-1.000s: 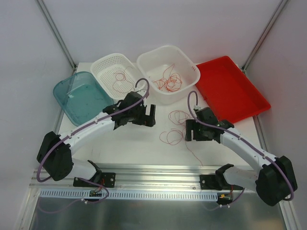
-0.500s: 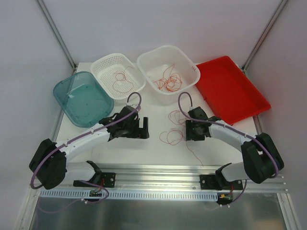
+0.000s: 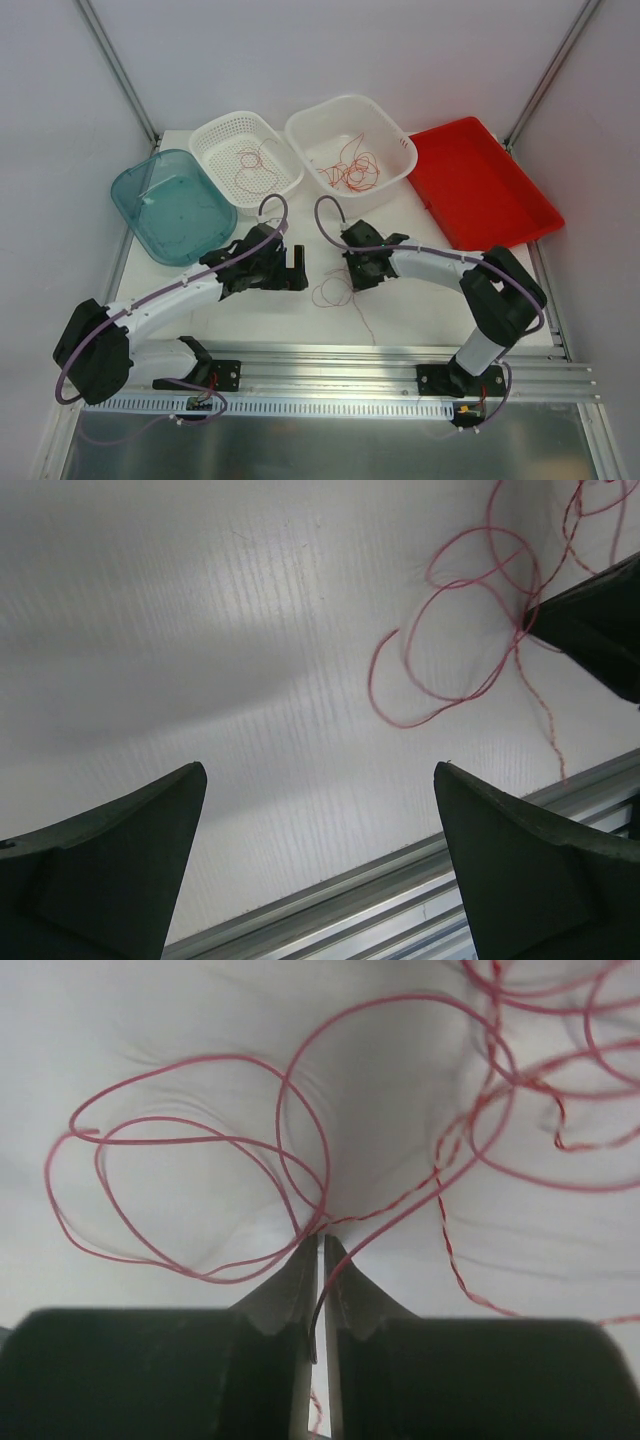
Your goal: Untangle the cables
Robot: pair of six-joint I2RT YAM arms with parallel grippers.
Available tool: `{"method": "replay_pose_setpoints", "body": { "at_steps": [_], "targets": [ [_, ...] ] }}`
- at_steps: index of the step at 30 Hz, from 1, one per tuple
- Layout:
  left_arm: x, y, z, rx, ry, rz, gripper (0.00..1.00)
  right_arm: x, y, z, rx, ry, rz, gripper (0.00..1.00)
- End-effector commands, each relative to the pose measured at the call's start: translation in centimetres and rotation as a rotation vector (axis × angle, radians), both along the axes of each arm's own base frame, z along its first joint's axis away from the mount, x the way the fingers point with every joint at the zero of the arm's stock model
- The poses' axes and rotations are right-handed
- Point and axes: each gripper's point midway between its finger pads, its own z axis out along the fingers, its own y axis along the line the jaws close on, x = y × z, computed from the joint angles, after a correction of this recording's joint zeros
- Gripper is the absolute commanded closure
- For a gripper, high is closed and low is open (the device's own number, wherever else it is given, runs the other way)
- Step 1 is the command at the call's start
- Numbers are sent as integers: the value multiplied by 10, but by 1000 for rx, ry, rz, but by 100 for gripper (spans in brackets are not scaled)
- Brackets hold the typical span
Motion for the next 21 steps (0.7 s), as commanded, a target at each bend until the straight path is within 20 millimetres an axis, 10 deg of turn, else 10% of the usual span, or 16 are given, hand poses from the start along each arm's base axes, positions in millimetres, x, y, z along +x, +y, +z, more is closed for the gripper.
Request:
{"method": "replay_pose_setpoints", "body": {
  "at_steps": [1, 21],
  "targets": [
    [1, -2, 10, -29, -35, 9, 1, -8, 73, 14, 201, 40, 91, 92],
    [21, -39, -16, 96, -39, -193, 11, -7, 35, 10, 145, 26, 2, 99]
  ]
}}
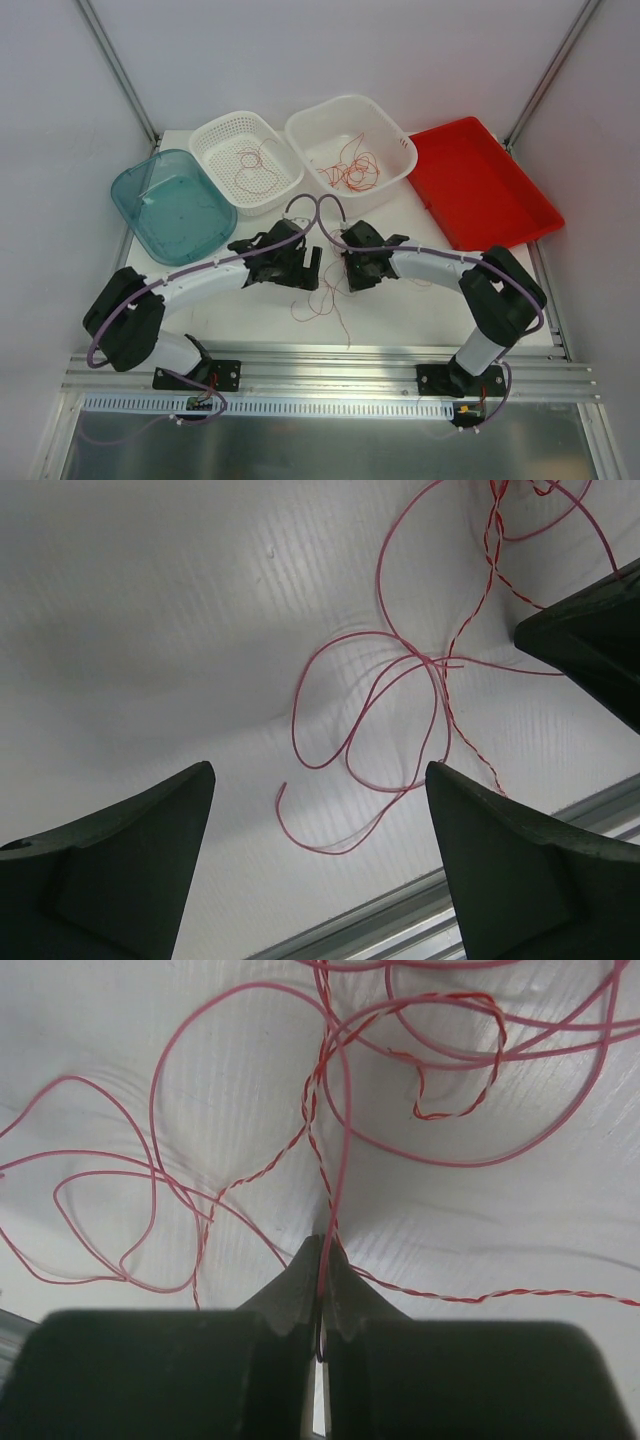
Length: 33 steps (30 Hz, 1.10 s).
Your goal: Untangle the cables
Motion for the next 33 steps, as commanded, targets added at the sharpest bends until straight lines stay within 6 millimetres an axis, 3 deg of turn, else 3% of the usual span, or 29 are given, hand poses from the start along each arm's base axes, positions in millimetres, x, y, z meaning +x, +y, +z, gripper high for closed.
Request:
{"method": "replay_pose_setpoints", "body": {
  "at_steps": [1, 7, 8, 10, 11, 12, 14, 15, 16, 19, 22, 33],
  "targets": [
    [12, -18, 2, 21, -43, -85, 13, -4, 2, 9, 42, 2, -9, 99],
    [7, -34, -22, 78, 4, -157, 30, -5, -3, 9, 39, -5, -17, 99],
    [6, -35, -24, 85, 8, -164, 39, -4, -3, 10, 41, -10, -21, 99],
    [4, -34, -31, 100, 22, -169, 45, -5, -6, 10, 38, -13, -26, 99],
    [3, -33, -32, 103, 26, -167, 51, -5, -6, 11, 41, -17, -26, 99],
    [3, -32, -32, 106, 20, -165, 67, -5, -8, 11, 37, -16, -32, 99],
    [3, -28, -31, 117, 8, -162, 83, -5, -12, 9, 29, -18, -37, 99],
    [6, -25, -25, 121, -19, -149, 98, -5, -12, 10, 32, -19, -37, 99],
    [6, -20, -22, 135, -26, -144, 100, -5, -14, 10, 30, -19, -43, 99],
    [10, -6, 2, 161, -95, -118, 100, 0, -26, 10, 8, -39, -70, 99],
    [17, 5, 41, 156, -198, -97, 100, 2, -36, 11, 11, -40, -98, 99],
    [40, 69, 217, 126, -536, -2, 100, 3, -63, 9, 13, -25, -182, 99]
  ]
}}
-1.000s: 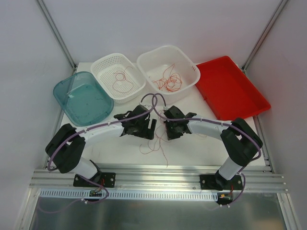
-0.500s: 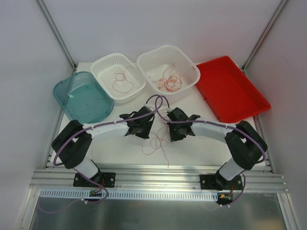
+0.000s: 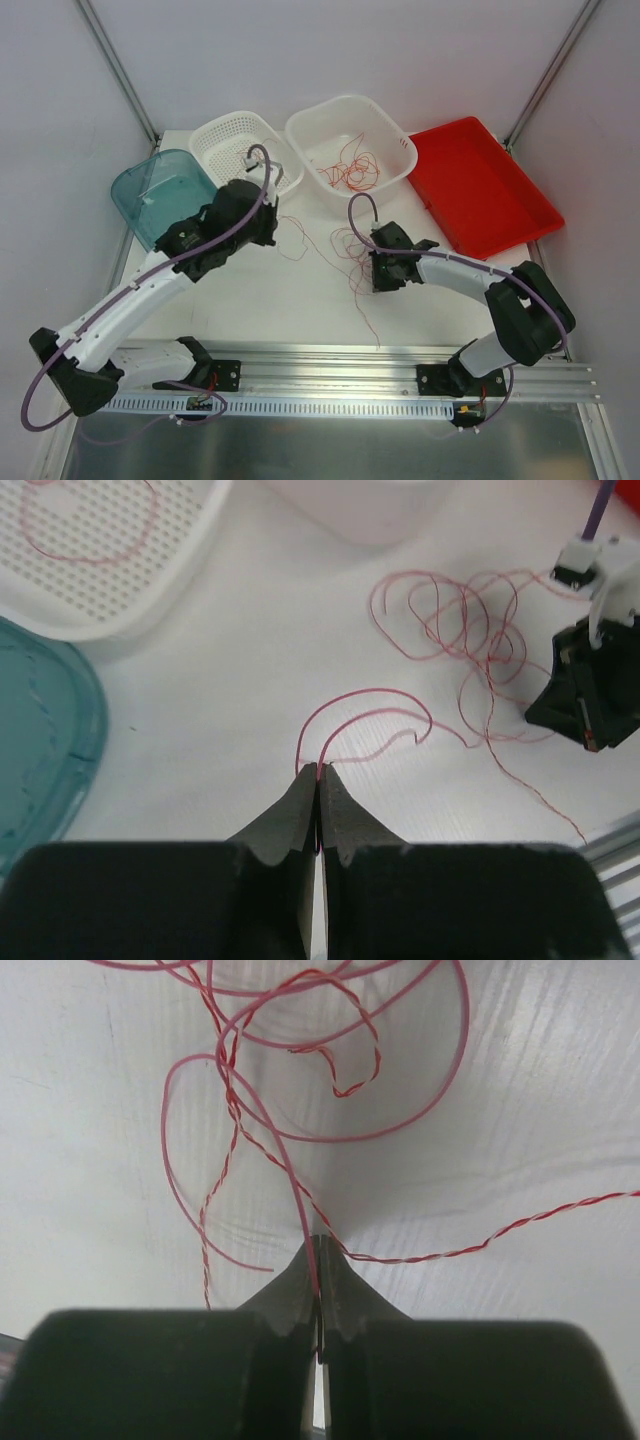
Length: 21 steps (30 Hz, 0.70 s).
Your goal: Untangle the cables
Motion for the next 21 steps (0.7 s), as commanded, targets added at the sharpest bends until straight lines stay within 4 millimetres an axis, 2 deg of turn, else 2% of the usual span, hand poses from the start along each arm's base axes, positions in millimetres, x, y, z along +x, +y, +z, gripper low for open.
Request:
{"method": "replay_pose_setpoints", "body": {
  "at_steps": [1, 2, 3, 4, 5, 8, 9, 10, 11, 12, 14, 15, 16, 17, 21],
  "targets": [
    [4, 33, 50, 49, -87, 28, 100, 2, -5, 8, 20, -21, -35, 99],
    [7, 36, 59, 45, -99, 23, 100, 2, -6, 7, 23, -21, -41, 99],
    [13, 42, 79, 11, -128, 38, 100, -2, -1, 8, 51, 1, -29, 99],
    [17, 46, 87, 9, -139, 42, 100, -2, 0, 8, 60, 0, -31, 99],
    [26, 54, 103, -2, -165, 70, 100, -3, 0, 7, 62, 4, -31, 99],
    [44, 71, 120, 32, -184, 133, 100, -5, -5, 4, 43, 10, -45, 99],
    [48, 78, 141, 13, -223, 162, 100, -5, -6, 4, 45, 10, -48, 99],
    [54, 89, 149, 10, -234, 200, 100, -5, -7, 4, 45, 10, -49, 99],
    [60, 91, 152, 12, -231, 212, 100, -5, -8, 4, 45, 11, -55, 99],
    [60, 93, 174, -14, -275, 220, 100, -7, -9, 3, 46, 16, -55, 98],
    [63, 91, 188, -38, -298, 211, 100, -8, -10, 5, 50, 17, -56, 94],
    [61, 89, 201, -60, -325, 201, 100, -9, -10, 6, 52, 17, -56, 87],
    [60, 82, 205, -83, -325, 172, 100, -9, -9, 9, 59, 15, -58, 82],
    [60, 80, 208, -95, -327, 160, 100, -9, -8, 11, 66, 12, -55, 71],
    [55, 71, 214, -129, -331, 117, 100, -8, -2, 30, 110, -14, -41, 47]
  ]
}}
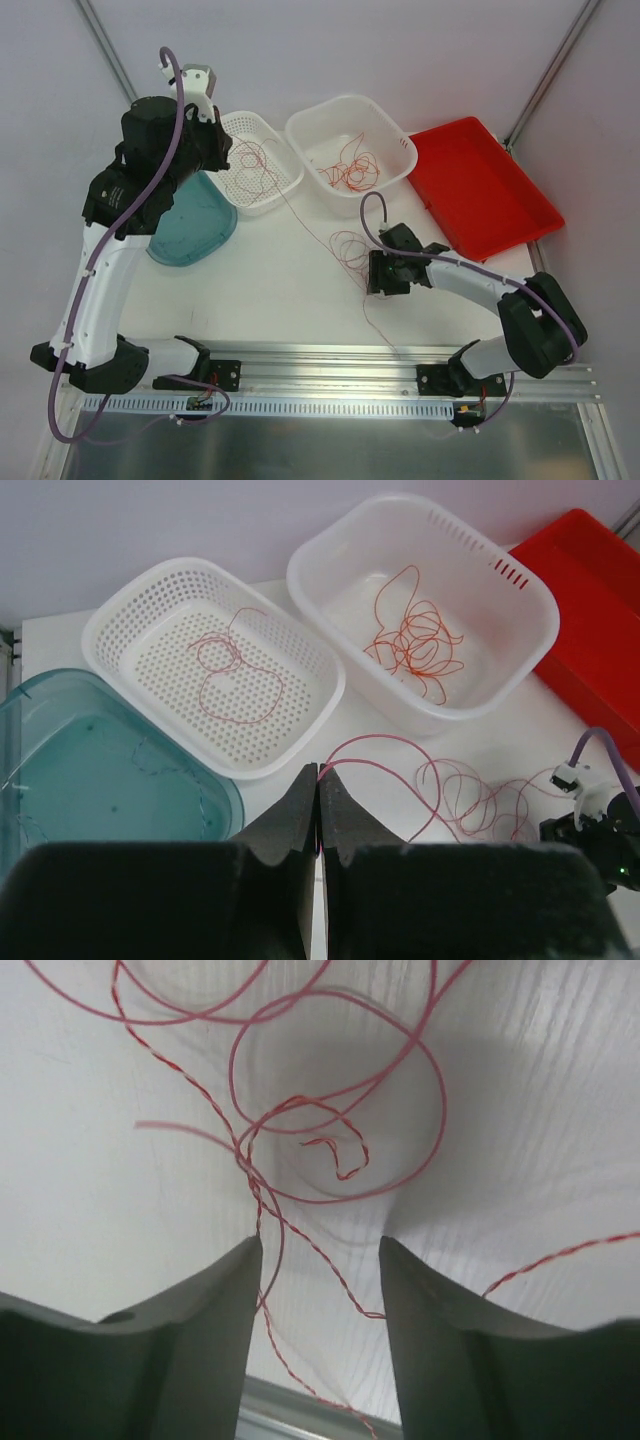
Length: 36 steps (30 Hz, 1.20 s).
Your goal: Untangle the cables
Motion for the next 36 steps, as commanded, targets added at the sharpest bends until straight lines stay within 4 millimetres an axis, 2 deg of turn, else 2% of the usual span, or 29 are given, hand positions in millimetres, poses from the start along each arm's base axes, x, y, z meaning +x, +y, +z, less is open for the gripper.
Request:
{"method": "replay_pose_setpoints", "body": {
  "at_steps": [1, 7, 9, 11, 12, 14, 16, 20, 21, 22, 23, 24, 28, 32, 36],
  "targets": [
    [-7, -4, 19, -22, -52, -46, 100, 4, 3, 32, 45, -53, 7, 44],
    [-6, 0, 28, -6, -82, -32, 100, 9, -3, 83, 71, -168, 4, 32],
    [-5, 4, 39, -7, -107, -14, 100, 9, -7, 106, 82, -215, -3, 29],
    [-3, 5, 44, -3, -121, -5, 100, 11, -13, 120, 73, -260, -18, 25],
    [-4, 7, 54, -7, -143, -1, 100, 10, -17, 132, 81, -291, -26, 24],
    [2, 7, 59, 5, -156, 8, 100, 9, -21, 144, 90, -326, -30, 23],
    [4, 11, 74, 4, -193, 25, 100, 7, -28, 156, 88, -368, -42, 20],
    [13, 13, 99, -16, -246, 50, 100, 4, -42, 161, 53, -404, -56, 15],
    [7, 17, 118, -40, -294, 59, 100, 4, -44, 161, 43, -410, -58, 15],
    [6, 18, 125, -60, -308, 66, 100, 2, -45, 156, 36, -404, -55, 14],
    [6, 20, 133, -74, -326, 74, 100, 2, -45, 153, 34, -400, -52, 14],
    [2, 23, 149, -99, -371, 78, 100, 2, -42, 151, 45, -396, -45, 14],
    [-10, 37, 177, -144, -470, 127, 100, 3, -33, 135, 61, -361, -23, 15],
    [-22, 56, 193, -137, -531, 195, 100, 4, -30, 123, 53, -339, -10, 15],
    [-23, 61, 197, -106, -559, 211, 100, 5, -28, 118, 52, -327, -1, 15]
  ]
}}
